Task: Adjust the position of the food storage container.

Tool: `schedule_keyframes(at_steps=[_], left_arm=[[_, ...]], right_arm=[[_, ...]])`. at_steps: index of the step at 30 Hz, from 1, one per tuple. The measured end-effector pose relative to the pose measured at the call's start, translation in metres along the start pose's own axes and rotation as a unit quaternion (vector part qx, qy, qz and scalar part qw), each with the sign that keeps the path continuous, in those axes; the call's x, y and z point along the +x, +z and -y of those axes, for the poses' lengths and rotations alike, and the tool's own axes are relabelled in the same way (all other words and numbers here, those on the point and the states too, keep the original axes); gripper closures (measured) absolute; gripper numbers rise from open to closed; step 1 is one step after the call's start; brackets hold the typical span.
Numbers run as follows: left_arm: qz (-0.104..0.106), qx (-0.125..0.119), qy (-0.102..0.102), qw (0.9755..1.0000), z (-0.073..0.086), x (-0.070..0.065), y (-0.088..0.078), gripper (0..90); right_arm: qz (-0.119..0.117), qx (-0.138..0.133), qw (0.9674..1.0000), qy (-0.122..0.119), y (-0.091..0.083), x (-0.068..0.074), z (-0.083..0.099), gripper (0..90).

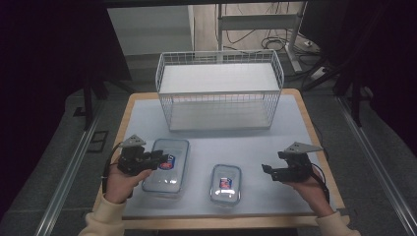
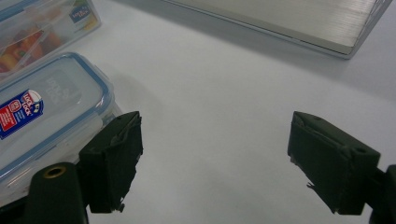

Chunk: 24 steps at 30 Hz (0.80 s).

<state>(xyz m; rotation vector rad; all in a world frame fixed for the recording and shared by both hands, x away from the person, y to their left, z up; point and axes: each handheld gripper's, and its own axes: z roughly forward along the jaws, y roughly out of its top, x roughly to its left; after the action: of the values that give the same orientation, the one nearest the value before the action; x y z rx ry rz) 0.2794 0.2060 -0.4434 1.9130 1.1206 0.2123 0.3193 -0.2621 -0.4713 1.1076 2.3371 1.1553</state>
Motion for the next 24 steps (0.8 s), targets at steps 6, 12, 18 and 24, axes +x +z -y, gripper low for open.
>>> schedule_keyframes(at_steps=[6, 12, 18, 24], left_arm=[[0.031, 0.036, 0.035, 0.9983, 0.000, -0.031, 0.018, 89.9], [0.035, 0.076, 0.071, 0.9940, 0.011, -0.070, 0.034, 90.0], [0.020, 0.115, 0.076, 0.9903, 0.024, -0.077, 0.049, 90.0], [-0.002, 0.136, 0.081, 0.9875, 0.035, -0.084, 0.057, 90.0]], right_arm=[[0.002, 0.007, 0.9999, 0.008, 0.004, -0.005, 0.004, 18.3], [0.002, 0.011, 0.9999, 0.010, 0.005, -0.003, 0.007, 18.3], [0.000, 0.012, 0.9999, 0.009, 0.004, -0.001, 0.007, 18.2], [-0.001, 0.017, 0.9998, 0.008, 0.008, -0.001, 0.009, 18.1]])
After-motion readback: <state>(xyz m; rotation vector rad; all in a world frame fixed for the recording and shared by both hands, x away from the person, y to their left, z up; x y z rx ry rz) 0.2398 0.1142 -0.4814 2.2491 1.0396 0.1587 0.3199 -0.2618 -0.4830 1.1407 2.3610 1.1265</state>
